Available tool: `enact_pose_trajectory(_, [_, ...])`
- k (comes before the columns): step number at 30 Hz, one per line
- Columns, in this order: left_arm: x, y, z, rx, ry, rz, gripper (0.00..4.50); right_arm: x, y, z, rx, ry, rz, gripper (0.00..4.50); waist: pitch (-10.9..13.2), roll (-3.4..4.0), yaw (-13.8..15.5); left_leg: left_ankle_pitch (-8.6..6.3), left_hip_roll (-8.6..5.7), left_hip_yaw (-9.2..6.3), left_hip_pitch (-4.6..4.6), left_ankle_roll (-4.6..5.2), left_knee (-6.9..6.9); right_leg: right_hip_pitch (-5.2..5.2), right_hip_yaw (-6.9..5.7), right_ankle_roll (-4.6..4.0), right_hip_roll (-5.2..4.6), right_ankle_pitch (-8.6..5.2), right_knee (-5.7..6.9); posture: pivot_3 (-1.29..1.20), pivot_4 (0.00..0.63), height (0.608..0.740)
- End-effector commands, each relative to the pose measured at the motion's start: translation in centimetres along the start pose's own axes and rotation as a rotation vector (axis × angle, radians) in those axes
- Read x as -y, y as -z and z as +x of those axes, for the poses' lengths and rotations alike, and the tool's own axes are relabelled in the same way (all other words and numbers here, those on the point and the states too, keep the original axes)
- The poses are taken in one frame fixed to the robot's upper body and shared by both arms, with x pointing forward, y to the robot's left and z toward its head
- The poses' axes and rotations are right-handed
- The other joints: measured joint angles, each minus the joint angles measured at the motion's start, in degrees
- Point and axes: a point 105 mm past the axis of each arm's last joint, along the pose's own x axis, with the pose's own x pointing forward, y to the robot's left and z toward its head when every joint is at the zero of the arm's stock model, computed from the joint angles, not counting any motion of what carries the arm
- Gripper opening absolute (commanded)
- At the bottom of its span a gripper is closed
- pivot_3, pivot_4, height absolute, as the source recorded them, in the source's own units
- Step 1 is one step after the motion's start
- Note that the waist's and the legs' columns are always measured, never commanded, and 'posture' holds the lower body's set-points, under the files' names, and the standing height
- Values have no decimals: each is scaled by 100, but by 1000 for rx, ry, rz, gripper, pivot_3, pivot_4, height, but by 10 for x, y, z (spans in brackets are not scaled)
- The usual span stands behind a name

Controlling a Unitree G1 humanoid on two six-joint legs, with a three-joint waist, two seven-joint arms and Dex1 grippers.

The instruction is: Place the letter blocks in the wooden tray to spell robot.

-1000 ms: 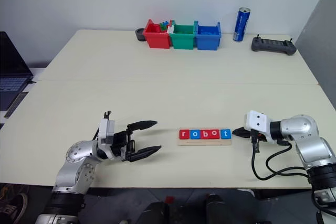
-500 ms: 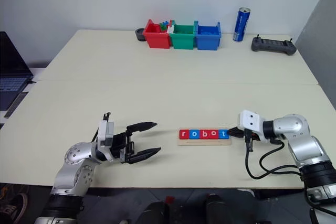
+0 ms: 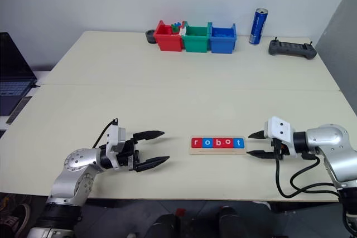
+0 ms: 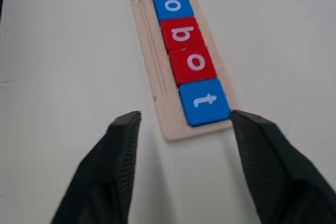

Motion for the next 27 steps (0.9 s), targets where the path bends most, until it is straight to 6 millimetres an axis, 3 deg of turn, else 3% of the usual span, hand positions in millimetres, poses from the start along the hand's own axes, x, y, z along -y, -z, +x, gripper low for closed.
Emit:
enact_pose_trajectory(1, [3,-9,10,-7,-7,75,4500,8,-7,-10,14,72,-37,4036,0,0,-11,0,1,0,0,0,0,0,0,0,0,0,1,0,150,740])
enact_pose_trajectory(3, [5,-13,14,0,-17,95,4500,4,-8,-10,19,58,-45,4477,0,0,-12,0,2,-1,1,0,0,-1,-1,0,1,0,2,0,150,740])
enact_pose_trajectory(27, [4,-16,23,13,-53,123,4500,7,-11,-10,24,44,-51,4477,0,0,0,0,1,-1,0,0,0,0,-1,0,1,0,1,0,150,740])
